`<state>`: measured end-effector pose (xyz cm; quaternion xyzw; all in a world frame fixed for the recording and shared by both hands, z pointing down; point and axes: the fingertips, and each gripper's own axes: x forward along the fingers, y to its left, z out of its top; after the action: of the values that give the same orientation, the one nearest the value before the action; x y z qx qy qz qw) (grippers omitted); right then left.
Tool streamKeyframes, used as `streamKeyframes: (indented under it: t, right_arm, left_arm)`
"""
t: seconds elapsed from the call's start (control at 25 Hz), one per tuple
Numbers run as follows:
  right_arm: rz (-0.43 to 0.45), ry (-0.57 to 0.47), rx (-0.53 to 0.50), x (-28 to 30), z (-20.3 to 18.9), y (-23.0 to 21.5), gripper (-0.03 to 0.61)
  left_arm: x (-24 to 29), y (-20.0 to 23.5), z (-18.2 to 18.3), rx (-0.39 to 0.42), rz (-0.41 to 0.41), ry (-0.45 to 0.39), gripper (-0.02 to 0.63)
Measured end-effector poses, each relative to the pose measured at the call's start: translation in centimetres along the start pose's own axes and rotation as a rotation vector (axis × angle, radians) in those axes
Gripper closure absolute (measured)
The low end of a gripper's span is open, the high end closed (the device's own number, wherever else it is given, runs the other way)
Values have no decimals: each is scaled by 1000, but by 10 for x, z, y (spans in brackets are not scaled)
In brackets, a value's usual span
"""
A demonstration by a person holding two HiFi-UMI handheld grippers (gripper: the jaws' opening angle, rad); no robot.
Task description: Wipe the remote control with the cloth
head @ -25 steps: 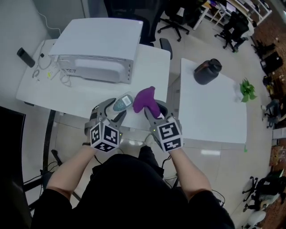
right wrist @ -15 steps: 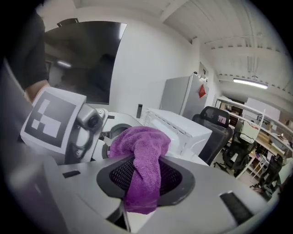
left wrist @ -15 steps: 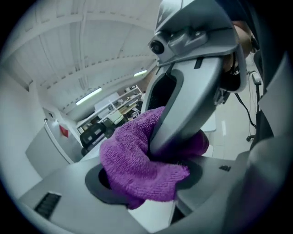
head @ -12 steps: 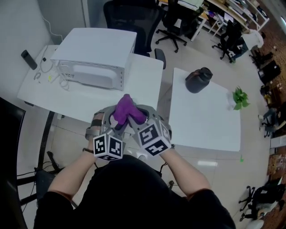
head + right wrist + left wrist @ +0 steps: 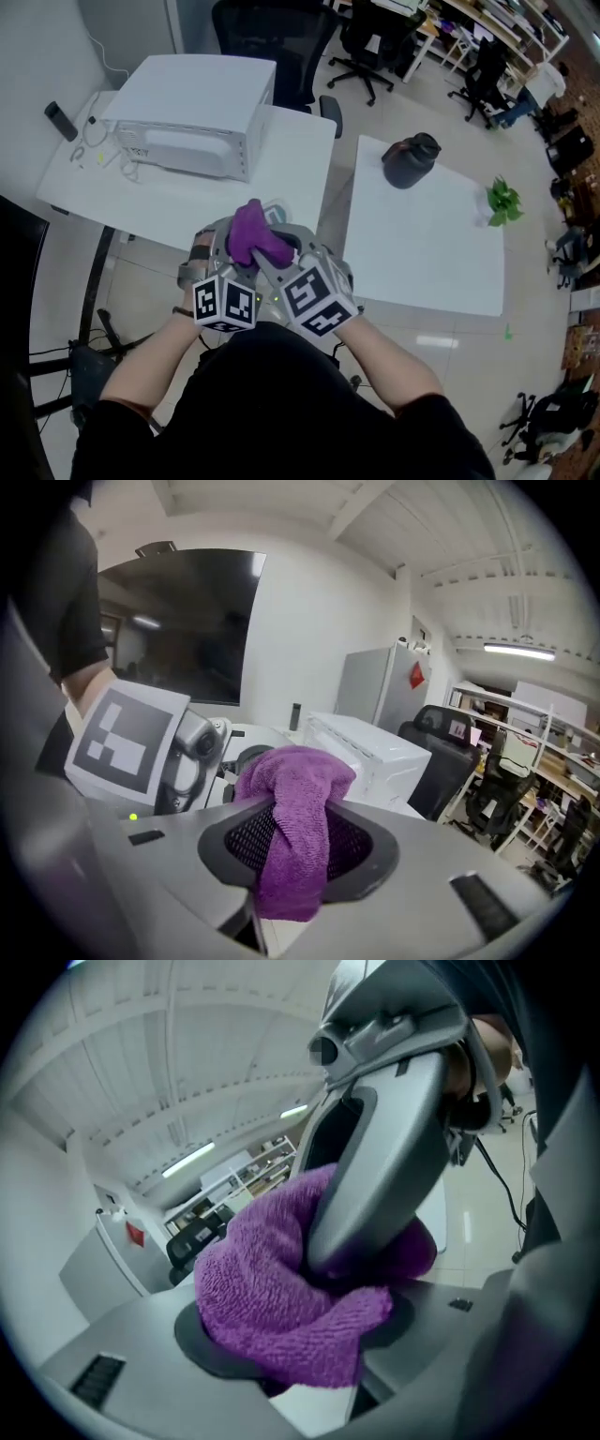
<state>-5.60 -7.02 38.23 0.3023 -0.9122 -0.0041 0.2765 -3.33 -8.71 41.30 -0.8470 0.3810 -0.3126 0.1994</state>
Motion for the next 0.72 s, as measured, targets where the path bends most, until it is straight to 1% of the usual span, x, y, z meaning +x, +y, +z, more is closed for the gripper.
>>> streamKeyframes:
  t: [0.08, 0.16, 0.24, 0.36, 0.44, 0.48, 0.56, 0.64, 0.72]
  right_arm:
    - [10, 10, 3, 4, -7, 5, 451]
    - [-8, 24, 5, 4, -18, -1, 451]
    - [-53, 46, 8, -2, -26, -16, 451]
    - [-153, 73, 28, -16, -33, -50, 453]
    - [-203, 66, 55, -26, -34, -67, 453]
    - [-214, 51, 62, -30, -30, -70, 453]
    - [-190, 11, 57, -33, -16, -57, 453]
    - [-111, -13, 41, -27, -5, -29, 453]
    - [-31, -7, 27, -17, -2, -1, 451]
  left_arm:
    - [-3, -4, 4, 21, -1, -12, 364]
    - [-8, -9, 5, 36, -4, -21, 364]
    - [-13, -13, 6, 45, -5, -29, 364]
    - [-19, -17, 7, 38, -8, -36, 364]
    - [-22, -18, 3, 31, -10, -34, 365]
    - [-23, -17, 1, 27, -10, -32, 364]
    - [-24, -16, -3, 17, -8, -29, 364]
    - [-23, -15, -3, 15, -6, -32, 364]
    - [-24, -16, 2, 21, -9, -41, 364]
